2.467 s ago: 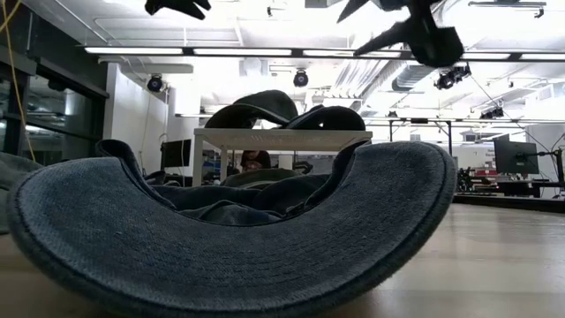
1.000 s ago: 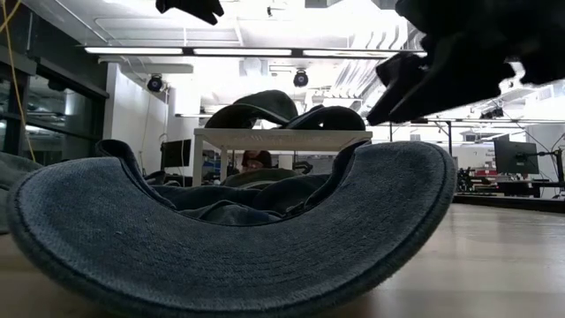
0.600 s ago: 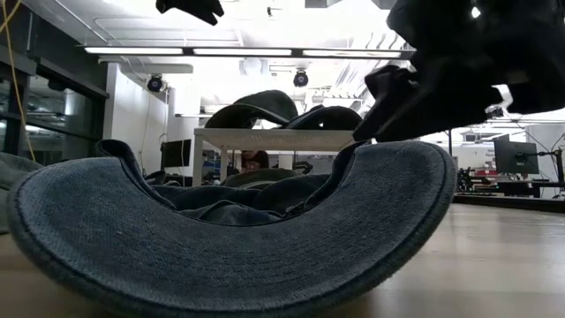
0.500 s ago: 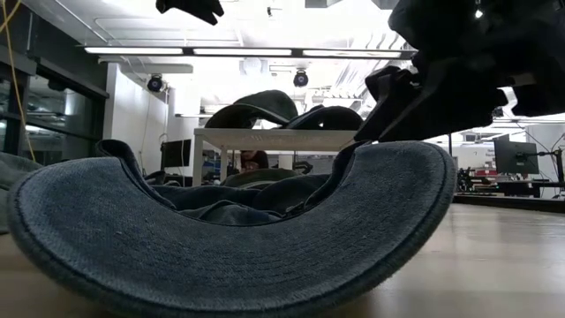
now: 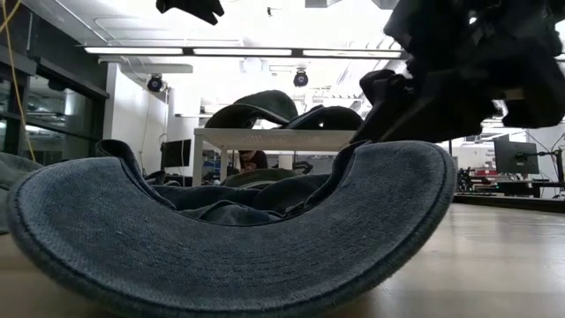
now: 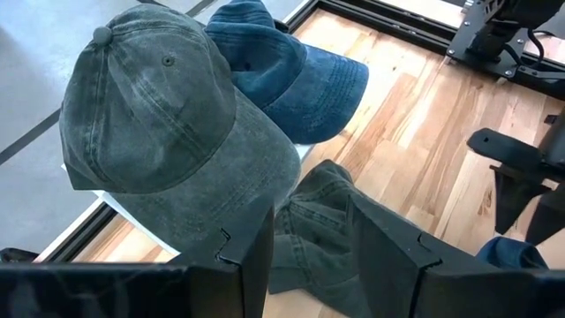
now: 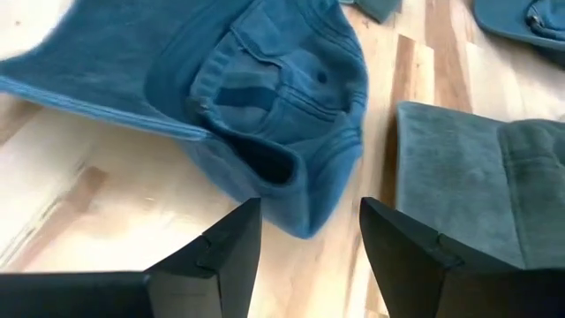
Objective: Pick & Place hat
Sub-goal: Put the bottom blue cap on the shelf
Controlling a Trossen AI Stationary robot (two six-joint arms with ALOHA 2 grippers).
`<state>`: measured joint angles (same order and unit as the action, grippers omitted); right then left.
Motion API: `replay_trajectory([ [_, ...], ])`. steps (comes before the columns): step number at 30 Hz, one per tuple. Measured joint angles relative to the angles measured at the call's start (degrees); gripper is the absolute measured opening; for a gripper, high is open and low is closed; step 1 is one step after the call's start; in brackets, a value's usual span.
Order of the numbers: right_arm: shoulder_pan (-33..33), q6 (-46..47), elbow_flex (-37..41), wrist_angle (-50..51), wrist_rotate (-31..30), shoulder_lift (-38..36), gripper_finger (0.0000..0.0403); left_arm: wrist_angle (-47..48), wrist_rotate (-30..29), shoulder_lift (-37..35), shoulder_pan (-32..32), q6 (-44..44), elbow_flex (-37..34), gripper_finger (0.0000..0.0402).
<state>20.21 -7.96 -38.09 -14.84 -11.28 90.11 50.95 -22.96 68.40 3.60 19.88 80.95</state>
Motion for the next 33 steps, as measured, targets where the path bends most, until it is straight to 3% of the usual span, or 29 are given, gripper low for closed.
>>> replay_trajectory([
  [14,-2.86,-0.05,-0.09,-3.13,9.03,2.83,0.0158,-0.28,0.0,0.0,0.0,0.17,0.0,0.014],
  [21,-2.8,0.09,-0.24,-4.74,7.35,4.04,0.0148,-0.25,0.0,-0.01,0.11,0.16,0.0,0.014],
  [25,-2.8,2.35,-0.24,-5.76,7.03,3.98,0.011,-0.23,0.0,0.0,0.11,0.15,0.0,0.014],
  [31,-2.82,7.89,-0.22,-6.0,9.2,3.96,0.0016,-0.23,0.0,0.0,0.11,0.11,0.0,0.014],
  [33,-2.82,9.82,-0.22,-6.0,10.1,3.96,0.001,-0.23,0.0,0.0,0.11,0.11,0.0,0.014],
])
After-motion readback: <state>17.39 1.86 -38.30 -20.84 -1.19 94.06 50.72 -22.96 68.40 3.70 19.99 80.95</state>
